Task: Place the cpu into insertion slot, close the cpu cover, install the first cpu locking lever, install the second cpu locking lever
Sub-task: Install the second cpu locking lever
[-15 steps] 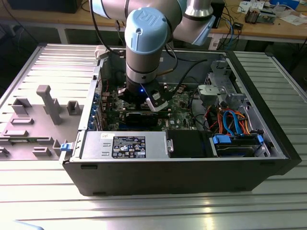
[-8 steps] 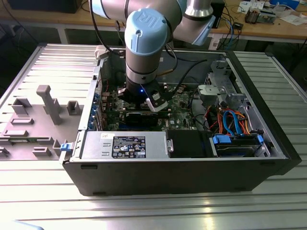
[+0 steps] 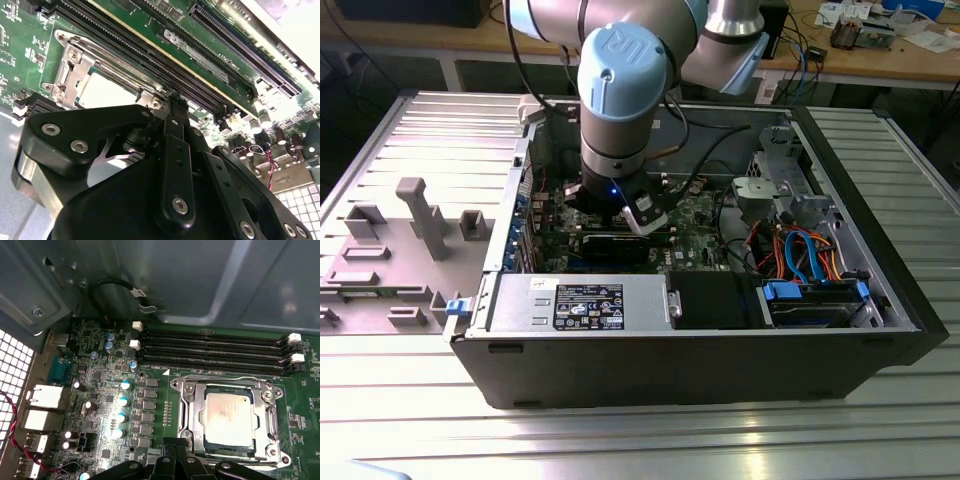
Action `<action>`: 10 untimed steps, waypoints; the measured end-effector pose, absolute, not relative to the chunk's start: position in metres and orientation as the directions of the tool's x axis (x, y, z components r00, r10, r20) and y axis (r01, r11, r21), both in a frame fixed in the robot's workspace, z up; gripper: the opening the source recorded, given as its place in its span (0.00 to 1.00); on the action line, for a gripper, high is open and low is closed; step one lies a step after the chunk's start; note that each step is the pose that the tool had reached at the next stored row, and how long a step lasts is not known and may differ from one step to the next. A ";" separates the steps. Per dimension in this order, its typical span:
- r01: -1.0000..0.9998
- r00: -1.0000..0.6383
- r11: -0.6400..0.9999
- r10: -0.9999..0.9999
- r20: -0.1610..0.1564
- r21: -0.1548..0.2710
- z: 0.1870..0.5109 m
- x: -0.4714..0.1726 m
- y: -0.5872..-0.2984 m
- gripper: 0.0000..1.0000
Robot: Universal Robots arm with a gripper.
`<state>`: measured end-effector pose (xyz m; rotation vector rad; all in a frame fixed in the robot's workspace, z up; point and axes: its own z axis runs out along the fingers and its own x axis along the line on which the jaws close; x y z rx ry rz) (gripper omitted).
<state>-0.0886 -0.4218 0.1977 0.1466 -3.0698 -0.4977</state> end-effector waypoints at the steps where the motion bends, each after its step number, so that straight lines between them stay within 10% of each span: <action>1: -0.088 -0.995 0.944 -0.097 0.013 0.319 0.197 -0.089 -0.422 0.11; 10: -0.089 -0.995 0.943 -0.098 0.012 0.320 0.195 -0.091 -0.421 0.11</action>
